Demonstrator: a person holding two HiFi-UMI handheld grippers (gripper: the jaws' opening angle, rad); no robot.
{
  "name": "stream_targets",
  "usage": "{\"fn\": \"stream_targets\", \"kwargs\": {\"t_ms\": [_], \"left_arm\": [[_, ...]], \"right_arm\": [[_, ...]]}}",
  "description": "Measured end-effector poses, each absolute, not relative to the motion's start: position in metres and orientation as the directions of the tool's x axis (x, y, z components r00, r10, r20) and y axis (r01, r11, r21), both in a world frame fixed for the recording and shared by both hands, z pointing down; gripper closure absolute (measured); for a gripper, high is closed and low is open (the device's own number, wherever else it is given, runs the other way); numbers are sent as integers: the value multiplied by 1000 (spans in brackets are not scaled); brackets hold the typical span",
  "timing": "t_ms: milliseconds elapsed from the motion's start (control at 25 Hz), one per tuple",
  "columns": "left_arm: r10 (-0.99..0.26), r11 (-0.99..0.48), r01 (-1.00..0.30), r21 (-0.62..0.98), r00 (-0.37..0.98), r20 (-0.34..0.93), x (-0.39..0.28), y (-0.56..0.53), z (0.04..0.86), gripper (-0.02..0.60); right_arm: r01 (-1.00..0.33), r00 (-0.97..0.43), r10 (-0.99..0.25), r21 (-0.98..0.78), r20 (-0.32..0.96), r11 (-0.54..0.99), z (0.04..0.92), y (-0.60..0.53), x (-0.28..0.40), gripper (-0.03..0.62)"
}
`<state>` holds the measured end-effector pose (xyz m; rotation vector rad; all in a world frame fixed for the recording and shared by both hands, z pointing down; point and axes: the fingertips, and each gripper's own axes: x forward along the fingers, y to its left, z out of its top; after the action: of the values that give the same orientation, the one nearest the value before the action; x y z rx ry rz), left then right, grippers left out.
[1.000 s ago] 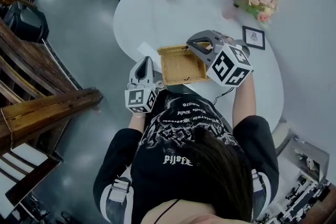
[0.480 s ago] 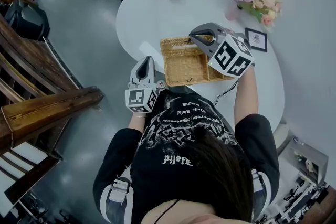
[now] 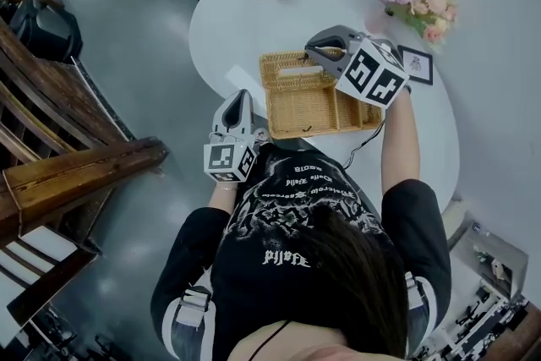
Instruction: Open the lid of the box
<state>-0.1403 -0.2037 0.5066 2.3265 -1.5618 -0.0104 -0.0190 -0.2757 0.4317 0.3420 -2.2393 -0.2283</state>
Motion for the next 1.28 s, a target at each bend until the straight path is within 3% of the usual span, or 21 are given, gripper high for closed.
{"fn": "stream_targets", "kwargs": {"t_ms": [1280], "left_arm": [[-909,-300,-911,283,363,206,-146,-215,500,558]], "right_arm": [[-174,-610,-135,34,781,984,497,-344,-20,562]]}}
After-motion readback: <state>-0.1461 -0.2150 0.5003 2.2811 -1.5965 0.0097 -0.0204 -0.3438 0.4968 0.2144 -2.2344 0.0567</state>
